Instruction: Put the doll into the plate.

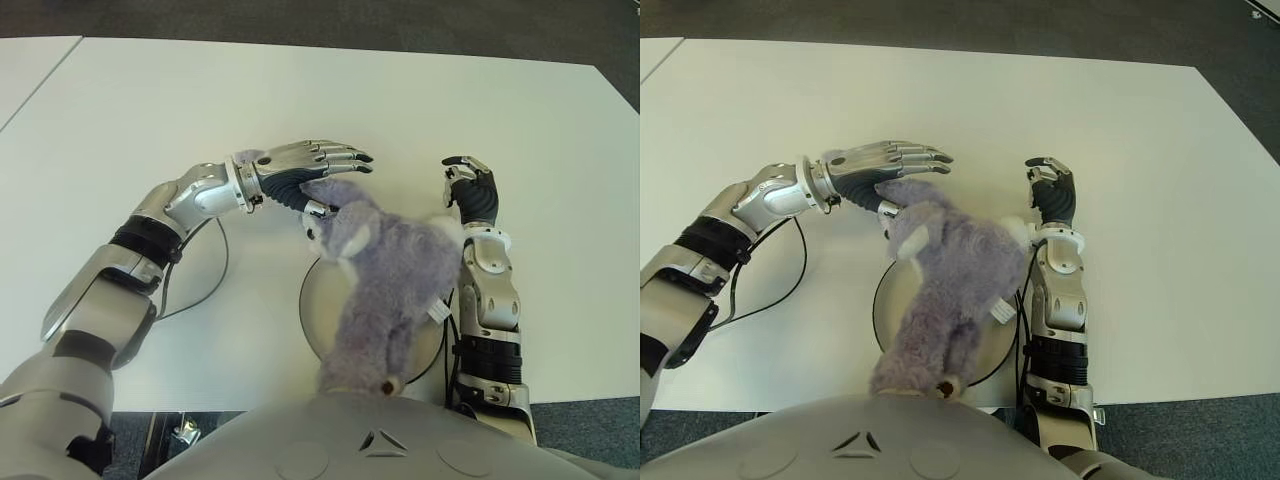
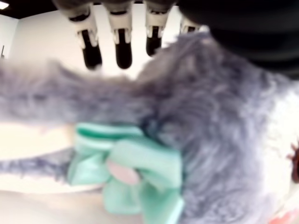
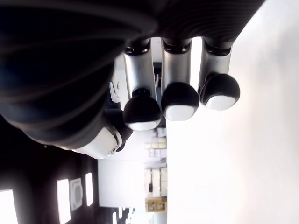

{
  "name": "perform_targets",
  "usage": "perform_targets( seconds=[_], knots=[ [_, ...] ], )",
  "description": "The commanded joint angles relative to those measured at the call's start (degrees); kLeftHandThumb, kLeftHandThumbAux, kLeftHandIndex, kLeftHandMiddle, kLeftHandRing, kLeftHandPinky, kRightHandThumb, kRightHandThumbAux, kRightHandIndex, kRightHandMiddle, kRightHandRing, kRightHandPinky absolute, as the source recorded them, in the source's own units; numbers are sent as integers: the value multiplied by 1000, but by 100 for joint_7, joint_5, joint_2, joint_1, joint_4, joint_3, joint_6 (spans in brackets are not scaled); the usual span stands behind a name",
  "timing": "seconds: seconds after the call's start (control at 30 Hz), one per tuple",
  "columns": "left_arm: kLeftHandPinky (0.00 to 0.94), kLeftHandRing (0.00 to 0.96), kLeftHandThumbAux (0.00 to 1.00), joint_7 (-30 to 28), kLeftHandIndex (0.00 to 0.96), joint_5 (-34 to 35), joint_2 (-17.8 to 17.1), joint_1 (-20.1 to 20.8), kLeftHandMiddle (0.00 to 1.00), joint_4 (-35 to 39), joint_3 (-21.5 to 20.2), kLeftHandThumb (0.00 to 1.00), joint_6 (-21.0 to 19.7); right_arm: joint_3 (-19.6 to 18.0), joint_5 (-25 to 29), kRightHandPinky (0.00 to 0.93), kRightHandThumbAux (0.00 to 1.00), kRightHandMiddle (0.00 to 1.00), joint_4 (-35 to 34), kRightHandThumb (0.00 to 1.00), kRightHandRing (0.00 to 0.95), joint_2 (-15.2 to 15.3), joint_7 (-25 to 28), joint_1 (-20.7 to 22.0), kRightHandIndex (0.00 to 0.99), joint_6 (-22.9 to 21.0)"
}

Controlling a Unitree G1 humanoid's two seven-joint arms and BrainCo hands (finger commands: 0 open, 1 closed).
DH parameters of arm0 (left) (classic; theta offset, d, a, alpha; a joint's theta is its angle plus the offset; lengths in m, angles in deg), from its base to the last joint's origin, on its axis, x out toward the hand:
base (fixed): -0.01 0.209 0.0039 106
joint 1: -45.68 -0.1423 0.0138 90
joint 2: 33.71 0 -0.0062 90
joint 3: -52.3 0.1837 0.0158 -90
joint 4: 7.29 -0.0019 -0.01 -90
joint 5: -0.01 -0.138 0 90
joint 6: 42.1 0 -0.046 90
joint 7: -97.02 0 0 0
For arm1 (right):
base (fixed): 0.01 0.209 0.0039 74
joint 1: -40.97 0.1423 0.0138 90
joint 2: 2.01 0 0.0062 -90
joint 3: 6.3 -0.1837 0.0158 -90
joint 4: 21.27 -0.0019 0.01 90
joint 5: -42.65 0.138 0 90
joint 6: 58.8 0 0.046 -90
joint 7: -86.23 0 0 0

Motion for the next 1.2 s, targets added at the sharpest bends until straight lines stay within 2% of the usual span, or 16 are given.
perform_targets(
  seconds=[0.03, 0.23, 0.53, 0.77, 0.93, 1.2],
  knots=[
    [1, 0, 157, -325, 0, 201, 70, -104, 0, -232, 11, 237, 189, 39, -61, 881, 716, 893, 43, 714, 878, -22, -38, 30, 440, -67],
    [0, 0, 108, -572, 0, 439, 125, -95, 0, -327, -67, 224, 270, 54, -77, 881, 716, 896, 97, 714, 880, -7, -20, 26, 440, 6],
    [0, 0, 88, -916, 0, 828, 185, -18, 0, -488, -194, 248, 398, 65, -108, 883, 717, 898, 143, 713, 881, -9, -17, 38, 440, 65],
    [0, 0, 124, -958, 0, 1264, 342, -70, 0, -616, -437, 335, 509, 67, -113, 883, 716, 899, 184, 714, 881, -10, -21, 58, 440, 95],
    [0, 0, 143, -1257, 0, 1672, 338, -88, 0, -480, -557, 380, 288, 75, -136, 881, 716, 897, 182, 714, 880, -20, -47, 70, 440, 54],
    [0, 0, 187, -1431, 0, 2129, 441, -158, 0, -363, -873, 409, 175, 69, -114, 883, 716, 895, 169, 713, 879, -52, -57, 67, 440, 71]
  ],
)
